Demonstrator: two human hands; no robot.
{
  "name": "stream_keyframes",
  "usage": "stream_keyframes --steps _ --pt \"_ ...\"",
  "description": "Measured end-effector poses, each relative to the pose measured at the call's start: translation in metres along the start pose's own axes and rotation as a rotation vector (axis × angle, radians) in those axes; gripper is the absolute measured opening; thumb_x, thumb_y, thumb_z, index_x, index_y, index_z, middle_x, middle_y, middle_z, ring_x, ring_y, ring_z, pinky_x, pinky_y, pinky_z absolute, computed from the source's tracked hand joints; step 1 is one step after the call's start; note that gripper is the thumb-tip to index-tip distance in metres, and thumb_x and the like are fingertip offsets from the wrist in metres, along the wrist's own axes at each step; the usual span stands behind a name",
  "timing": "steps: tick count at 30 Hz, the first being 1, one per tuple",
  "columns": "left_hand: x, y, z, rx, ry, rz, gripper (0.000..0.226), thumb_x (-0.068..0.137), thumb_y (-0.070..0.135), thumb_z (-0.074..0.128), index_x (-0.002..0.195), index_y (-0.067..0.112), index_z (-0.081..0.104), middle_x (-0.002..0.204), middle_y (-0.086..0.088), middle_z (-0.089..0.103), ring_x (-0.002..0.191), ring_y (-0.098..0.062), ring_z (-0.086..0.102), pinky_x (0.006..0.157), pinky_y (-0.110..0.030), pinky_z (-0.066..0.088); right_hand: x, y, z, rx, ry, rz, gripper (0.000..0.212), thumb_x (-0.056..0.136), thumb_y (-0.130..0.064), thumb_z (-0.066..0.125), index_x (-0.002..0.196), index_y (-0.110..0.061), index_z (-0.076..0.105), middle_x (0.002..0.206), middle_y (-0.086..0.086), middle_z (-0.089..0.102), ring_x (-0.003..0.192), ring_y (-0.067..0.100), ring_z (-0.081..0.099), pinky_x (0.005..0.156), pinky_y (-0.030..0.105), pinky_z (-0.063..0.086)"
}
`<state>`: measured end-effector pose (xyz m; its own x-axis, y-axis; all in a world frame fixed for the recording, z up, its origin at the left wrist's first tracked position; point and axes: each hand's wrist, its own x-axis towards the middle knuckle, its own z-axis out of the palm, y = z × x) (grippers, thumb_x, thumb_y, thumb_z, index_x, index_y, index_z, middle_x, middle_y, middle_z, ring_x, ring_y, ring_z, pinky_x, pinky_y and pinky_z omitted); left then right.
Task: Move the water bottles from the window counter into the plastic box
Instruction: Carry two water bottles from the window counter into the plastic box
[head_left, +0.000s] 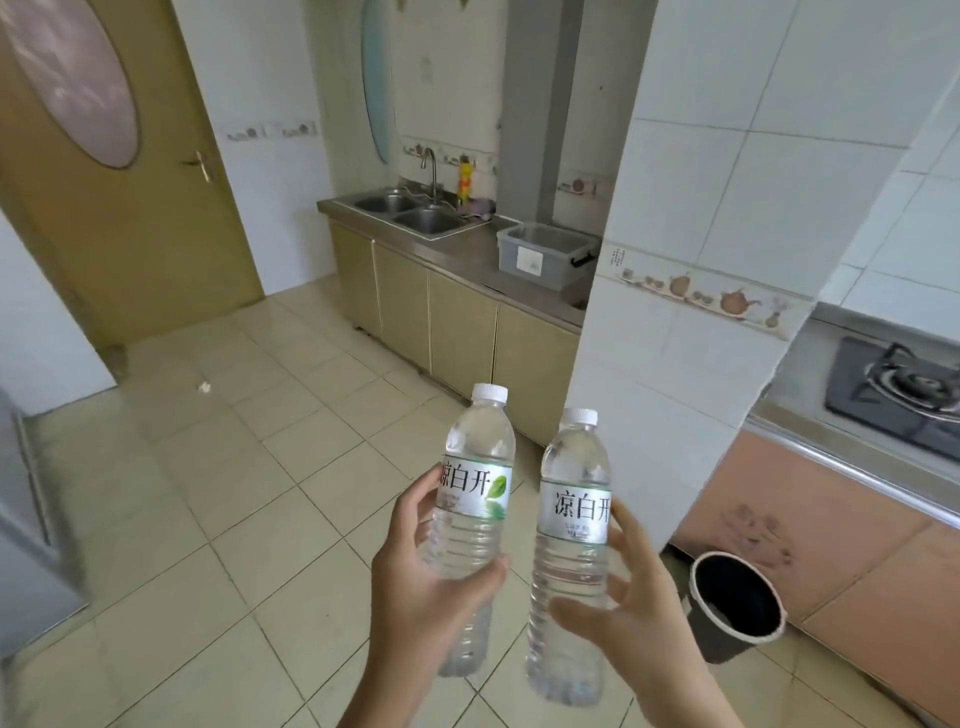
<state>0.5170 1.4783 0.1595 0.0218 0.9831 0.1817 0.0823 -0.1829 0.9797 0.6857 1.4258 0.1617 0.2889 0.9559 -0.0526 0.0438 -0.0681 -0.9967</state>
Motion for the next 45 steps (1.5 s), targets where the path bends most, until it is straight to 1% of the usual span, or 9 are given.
stream_keyframes --steps 10,16,19,22,26,31,35,41,45 --pt "0.215 -0.033 0.034 0.018 -0.016 -0.008 0.087 0.056 0.012 0.091 0.122 0.051 0.049 0.110 0.041 0.057 0.098 0.013 0.059 0.072 -0.004 0.044 0.213 -0.027 0.027 0.003 0.024 0.031 0.095 0.065 0.012 0.076 0.133 -0.042 0.038 0.118 -0.013 0.057 0.087 0.004 0.069 0.070 0.029 0.055" --pt "0.337 -0.066 0.064 0.027 0.035 -0.023 0.086 0.056 0.010 0.090 0.120 0.050 0.049 0.108 0.042 0.058 0.096 0.013 0.060 0.072 -0.004 0.046 0.351 -0.026 0.035 -0.024 0.010 0.016 0.089 0.064 0.015 0.074 0.112 -0.054 0.045 0.100 -0.017 0.063 0.084 0.006 0.070 0.060 0.022 0.055" --pt "0.404 -0.082 0.079 0.056 0.070 -0.047 0.089 0.055 0.017 0.090 0.126 0.050 0.048 0.110 0.041 0.058 0.100 0.013 0.058 0.077 -0.010 0.047 0.427 -0.023 0.039 -0.032 -0.025 0.028 0.087 0.063 0.017 0.074 0.107 -0.053 0.047 0.092 -0.026 0.066 0.084 0.007 0.069 0.069 0.031 0.055" --pt "0.468 -0.090 0.086 0.085 0.090 -0.065 0.089 0.055 0.020 0.089 0.127 0.050 0.047 0.111 0.043 0.056 0.100 0.013 0.057 0.076 -0.009 0.048 0.501 -0.026 0.051 -0.018 -0.057 0.056 0.084 0.061 0.019 0.075 0.105 -0.048 0.051 0.091 -0.021 0.067 0.082 0.012 0.071 0.071 0.038 0.056" --pt "0.547 -0.099 0.088 0.113 0.115 -0.080 0.088 0.052 0.026 0.089 0.123 0.056 0.046 0.111 0.038 0.059 0.103 0.010 0.057 0.081 -0.011 0.047 0.588 -0.037 0.071 -0.007 -0.108 0.050 0.086 0.060 0.014 0.079 0.116 -0.042 0.049 0.094 -0.020 0.066 0.082 0.013 0.071 0.065 0.035 0.055" --pt "0.642 -0.113 0.087 0.081 0.133 -0.081 0.087 0.053 0.019 0.091 0.119 0.055 0.047 0.104 0.042 0.058 0.098 0.020 0.054 0.069 0.001 0.043 0.686 -0.048 0.098 -0.037 -0.144 0.020 0.095 0.057 0.010 0.083 0.130 -0.035 0.042 0.108 -0.015 0.061 0.083 0.003 0.069 0.066 0.026 0.055" --pt "0.727 -0.129 0.091 0.059 0.089 -0.068 0.084 0.055 0.010 0.090 0.118 0.050 0.050 0.104 0.043 0.059 0.093 0.018 0.058 0.069 -0.002 0.045 0.760 -0.050 0.115 -0.028 -0.089 0.002 0.095 0.058 0.014 0.080 0.127 -0.039 0.042 0.111 -0.009 0.058 0.082 0.003 0.068 0.057 0.017 0.054" --pt "0.854 -0.137 0.110 0.014 -0.087 -0.019 0.085 0.059 0.001 0.087 0.121 0.044 0.048 0.099 0.045 0.059 0.081 0.017 0.061 0.063 -0.002 0.045 0.852 -0.058 0.126 -0.049 0.100 0.016 0.094 0.059 0.007 0.084 0.124 -0.046 0.041 0.112 -0.017 0.056 0.080 -0.006 0.066 0.054 0.011 0.050" --pt "0.928 -0.145 0.142 -0.019 -0.226 0.003 0.085 0.059 0.002 0.088 0.120 0.044 0.049 0.103 0.033 0.065 0.084 0.006 0.067 0.067 -0.008 0.049 0.902 -0.062 0.115 -0.049 0.238 0.024 0.094 0.059 0.011 0.082 0.124 -0.045 0.043 0.112 -0.012 0.060 0.083 -0.002 0.067 0.057 0.012 0.052"
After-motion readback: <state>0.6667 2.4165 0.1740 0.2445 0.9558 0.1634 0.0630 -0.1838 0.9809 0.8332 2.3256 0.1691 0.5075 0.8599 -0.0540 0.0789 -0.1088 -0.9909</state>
